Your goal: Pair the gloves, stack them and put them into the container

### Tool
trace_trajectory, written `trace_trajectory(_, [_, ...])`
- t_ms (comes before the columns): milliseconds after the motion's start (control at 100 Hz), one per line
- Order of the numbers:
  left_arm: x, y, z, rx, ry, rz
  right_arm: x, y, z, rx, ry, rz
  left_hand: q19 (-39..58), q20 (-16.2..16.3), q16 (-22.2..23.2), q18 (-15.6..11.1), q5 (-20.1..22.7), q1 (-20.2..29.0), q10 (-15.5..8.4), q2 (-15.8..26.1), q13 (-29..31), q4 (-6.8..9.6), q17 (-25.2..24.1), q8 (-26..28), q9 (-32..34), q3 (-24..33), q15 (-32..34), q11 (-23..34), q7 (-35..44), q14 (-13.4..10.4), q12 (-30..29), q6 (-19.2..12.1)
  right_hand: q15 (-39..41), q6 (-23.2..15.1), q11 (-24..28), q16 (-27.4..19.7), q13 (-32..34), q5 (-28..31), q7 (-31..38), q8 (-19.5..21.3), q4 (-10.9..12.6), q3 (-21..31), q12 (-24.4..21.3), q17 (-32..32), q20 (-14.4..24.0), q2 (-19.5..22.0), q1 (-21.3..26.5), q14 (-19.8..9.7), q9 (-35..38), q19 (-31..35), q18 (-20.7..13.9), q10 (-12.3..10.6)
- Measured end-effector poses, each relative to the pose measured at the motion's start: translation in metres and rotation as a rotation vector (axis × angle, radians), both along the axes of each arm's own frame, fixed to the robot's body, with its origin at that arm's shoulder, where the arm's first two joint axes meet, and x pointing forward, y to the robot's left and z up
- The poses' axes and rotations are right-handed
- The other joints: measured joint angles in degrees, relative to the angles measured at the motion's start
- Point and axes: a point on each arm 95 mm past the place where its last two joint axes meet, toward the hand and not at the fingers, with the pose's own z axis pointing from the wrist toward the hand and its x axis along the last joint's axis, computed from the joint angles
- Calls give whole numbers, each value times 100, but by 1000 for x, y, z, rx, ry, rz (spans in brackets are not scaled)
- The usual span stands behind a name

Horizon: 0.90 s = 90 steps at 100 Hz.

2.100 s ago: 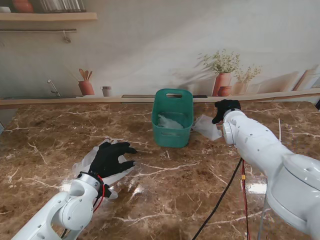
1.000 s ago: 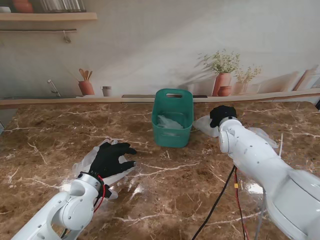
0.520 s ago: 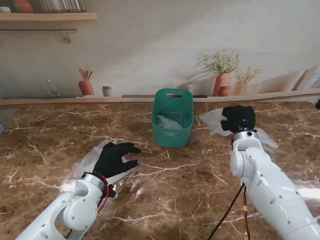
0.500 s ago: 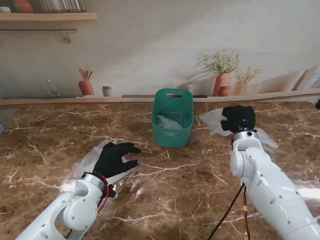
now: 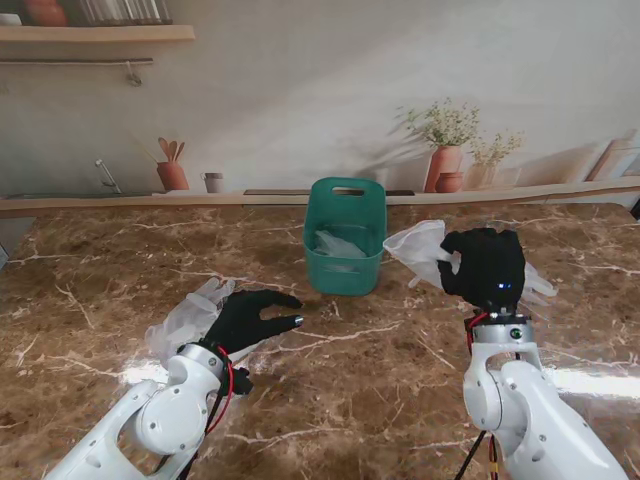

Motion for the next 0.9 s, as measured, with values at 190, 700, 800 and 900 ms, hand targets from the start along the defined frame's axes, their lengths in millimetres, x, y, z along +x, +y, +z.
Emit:
trace_trajectory(190, [-1, -15, 2, -31, 16, -43, -28, 27, -7, 21, -56, 119, -52, 1, 17, 2, -25, -2, 79, -12, -3, 1, -14, -71, -121, -352, 0, 1, -303, 1, 2, 239, 0, 0, 0, 0, 2, 3, 0, 0, 0, 0, 3, 0, 0, -7, 0, 0, 32, 1, 0, 0])
trace_trajectory(700, [-4, -40, 9, -197, 4, -124, -61, 74, -14, 47, -105, 286, -721, 283, 17, -30, -733, -382, -63, -783, -220, 152, -79, -156, -620, -27, -55, -140, -541, 3, -25, 120, 0, -1, 0, 1, 3, 5, 0, 1, 0, 1, 12, -5, 0, -5, 0, 0, 37, 1, -2, -4])
trace_trajectory(800, [-4, -42, 9, -224, 12, -129, -61, 77, -18, 46, -93, 296, -966, 290, 17, -72, -726, -381, -64, -944, -330, 152, -129, -155, -620, 294, -66, -140, -392, 3, -24, 91, 0, -1, 0, 2, 3, 5, 0, 8, 0, 1, 27, -5, 0, -5, 0, 0, 37, 1, -2, -4])
trace_trajectory(900, [-5, -41, 9, -251, 17, -146, -59, 79, -21, 36, -82, 295, -1176, 371, 17, -82, -709, -381, -70, -1070, -362, 152, -144, -71, -708, 532, -191, -140, -257, 0, -24, 23, 0, -1, 0, 3, 3, 5, 0, 55, 0, 1, 61, -5, 0, -5, 0, 0, 38, 1, -2, -5])
